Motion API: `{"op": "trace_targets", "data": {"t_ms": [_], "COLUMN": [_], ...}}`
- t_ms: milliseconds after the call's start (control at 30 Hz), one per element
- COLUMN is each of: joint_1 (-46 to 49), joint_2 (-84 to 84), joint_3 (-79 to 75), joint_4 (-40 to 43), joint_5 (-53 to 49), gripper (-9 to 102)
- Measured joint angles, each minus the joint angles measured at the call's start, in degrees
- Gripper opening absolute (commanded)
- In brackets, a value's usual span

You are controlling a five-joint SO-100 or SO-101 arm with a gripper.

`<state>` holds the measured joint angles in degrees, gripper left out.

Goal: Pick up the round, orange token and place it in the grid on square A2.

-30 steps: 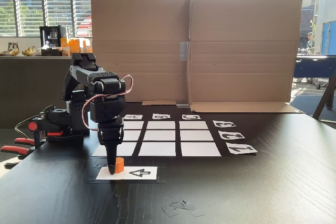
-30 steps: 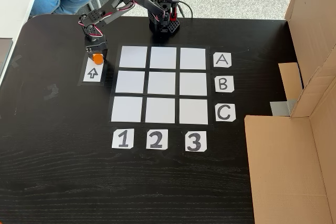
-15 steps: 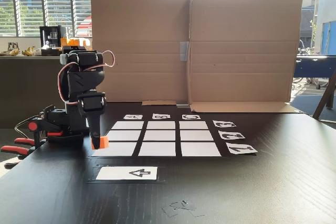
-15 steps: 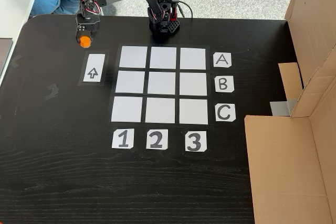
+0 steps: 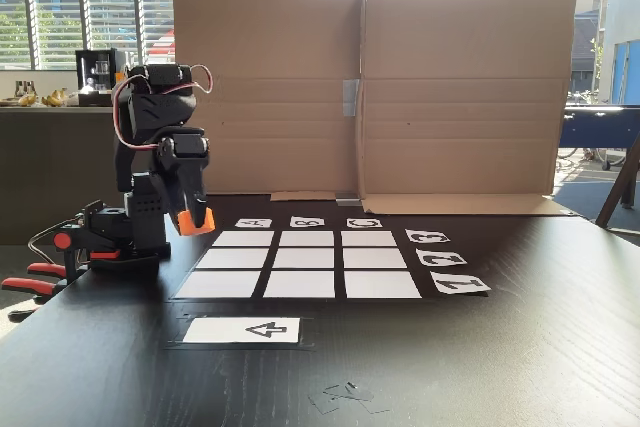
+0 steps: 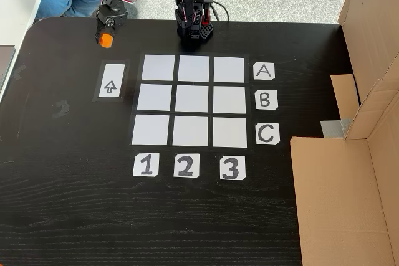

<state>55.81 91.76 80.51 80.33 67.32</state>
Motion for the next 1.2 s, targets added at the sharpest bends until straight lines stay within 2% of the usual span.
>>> {"op": "trace_targets", "data": {"t_ms": [267, 400, 600, 900, 1200], "joint_1": [-6.24, -9.93, -14.33, -21.45, -29.88], "joint_2": [12.48, 18.46, 25.84, 35.07, 42.54], "joint_3": [9.23, 14.15, 20.04, 25.84, 31.73], "joint_4": [0.09, 0.09, 2.46, 6.86, 8.70], "joint_5": [-13.89, -26.54, -37.00, -45.44, -47.81], "gripper": [0, 0, 0, 0, 0]}}
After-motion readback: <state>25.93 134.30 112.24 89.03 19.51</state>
